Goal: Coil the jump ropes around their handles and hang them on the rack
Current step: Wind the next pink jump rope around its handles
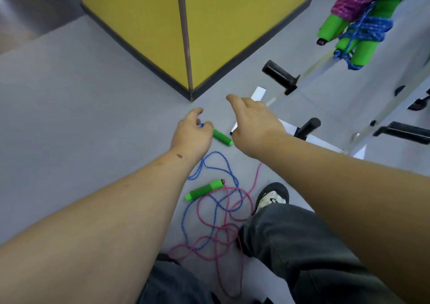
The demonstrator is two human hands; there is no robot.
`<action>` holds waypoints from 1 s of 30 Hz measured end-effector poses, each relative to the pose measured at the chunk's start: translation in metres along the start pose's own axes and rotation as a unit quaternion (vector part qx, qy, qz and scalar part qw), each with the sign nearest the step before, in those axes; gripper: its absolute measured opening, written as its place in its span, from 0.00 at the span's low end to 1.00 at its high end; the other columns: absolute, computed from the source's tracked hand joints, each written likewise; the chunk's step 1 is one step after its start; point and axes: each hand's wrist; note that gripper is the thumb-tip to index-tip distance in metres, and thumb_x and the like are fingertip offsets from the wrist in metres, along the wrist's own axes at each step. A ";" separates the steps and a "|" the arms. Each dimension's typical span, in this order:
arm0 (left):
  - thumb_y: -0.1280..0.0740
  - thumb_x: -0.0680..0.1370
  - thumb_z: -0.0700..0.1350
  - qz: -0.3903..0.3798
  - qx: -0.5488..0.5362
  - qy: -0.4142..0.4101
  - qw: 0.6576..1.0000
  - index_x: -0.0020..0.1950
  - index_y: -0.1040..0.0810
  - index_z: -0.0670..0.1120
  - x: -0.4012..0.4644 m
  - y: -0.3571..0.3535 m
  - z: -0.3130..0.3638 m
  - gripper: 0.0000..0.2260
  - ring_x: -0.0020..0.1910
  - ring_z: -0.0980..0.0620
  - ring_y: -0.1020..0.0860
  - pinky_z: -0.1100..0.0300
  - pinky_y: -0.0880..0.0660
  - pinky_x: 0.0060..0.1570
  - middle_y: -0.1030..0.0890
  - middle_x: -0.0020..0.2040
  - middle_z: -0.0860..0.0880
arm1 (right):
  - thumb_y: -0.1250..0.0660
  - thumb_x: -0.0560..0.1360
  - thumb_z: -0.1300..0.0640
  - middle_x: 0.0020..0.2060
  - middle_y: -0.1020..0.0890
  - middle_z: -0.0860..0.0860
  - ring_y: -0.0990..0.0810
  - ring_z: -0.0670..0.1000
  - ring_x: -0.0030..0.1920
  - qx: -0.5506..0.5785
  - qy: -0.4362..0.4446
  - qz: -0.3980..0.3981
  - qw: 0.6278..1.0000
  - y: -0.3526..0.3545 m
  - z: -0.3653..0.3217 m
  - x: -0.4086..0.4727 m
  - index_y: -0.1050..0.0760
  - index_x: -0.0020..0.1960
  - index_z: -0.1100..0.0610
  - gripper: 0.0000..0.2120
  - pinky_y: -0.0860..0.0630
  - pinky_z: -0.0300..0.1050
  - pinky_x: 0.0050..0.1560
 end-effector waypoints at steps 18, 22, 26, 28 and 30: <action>0.37 0.79 0.53 -0.022 0.089 0.054 0.994 0.77 0.32 0.57 0.084 -0.064 -0.128 0.26 0.65 0.44 0.23 0.48 0.26 0.65 0.24 0.69 0.46 | 0.37 0.72 0.61 0.71 0.32 0.52 0.32 0.58 0.68 0.007 -0.022 -0.139 0.990 -0.162 0.013 0.030 0.49 0.79 0.49 0.39 0.30 0.53 0.64; 0.36 0.77 0.54 -0.050 0.129 0.070 0.988 0.78 0.33 0.57 0.091 -0.073 -0.155 0.28 0.64 0.43 0.23 0.45 0.24 0.63 0.24 0.68 0.46 | 0.37 0.73 0.61 0.71 0.32 0.53 0.32 0.59 0.68 0.002 -0.012 -0.176 0.984 -0.191 0.014 0.035 0.49 0.79 0.50 0.38 0.29 0.54 0.65; 0.36 0.73 0.55 -0.077 0.146 0.095 0.982 0.78 0.34 0.59 0.092 -0.084 -0.181 0.31 0.67 0.43 0.24 0.45 0.24 0.63 0.25 0.70 0.45 | 0.36 0.72 0.62 0.71 0.32 0.54 0.31 0.59 0.66 -0.004 -0.006 -0.216 0.976 -0.219 0.018 0.039 0.48 0.78 0.50 0.38 0.28 0.54 0.63; 0.35 0.73 0.55 -0.094 0.149 0.112 0.978 0.78 0.36 0.60 0.092 -0.090 -0.194 0.32 0.68 0.43 0.25 0.44 0.26 0.65 0.26 0.72 0.46 | 0.36 0.71 0.62 0.70 0.31 0.54 0.30 0.59 0.65 -0.010 -0.004 -0.234 0.972 -0.233 0.020 0.040 0.46 0.78 0.51 0.38 0.27 0.54 0.61; 0.34 0.73 0.53 -0.116 0.156 0.116 0.974 0.79 0.37 0.59 0.092 -0.096 -0.204 0.33 0.68 0.42 0.25 0.44 0.26 0.66 0.27 0.73 0.45 | 0.35 0.71 0.63 0.69 0.31 0.54 0.29 0.59 0.64 -0.011 -0.006 -0.254 0.967 -0.245 0.022 0.040 0.45 0.77 0.51 0.37 0.27 0.54 0.60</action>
Point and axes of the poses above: each hand's wrist, its own x-axis towards the middle knuckle, its own y-axis out of the back of the hand, z = x × y
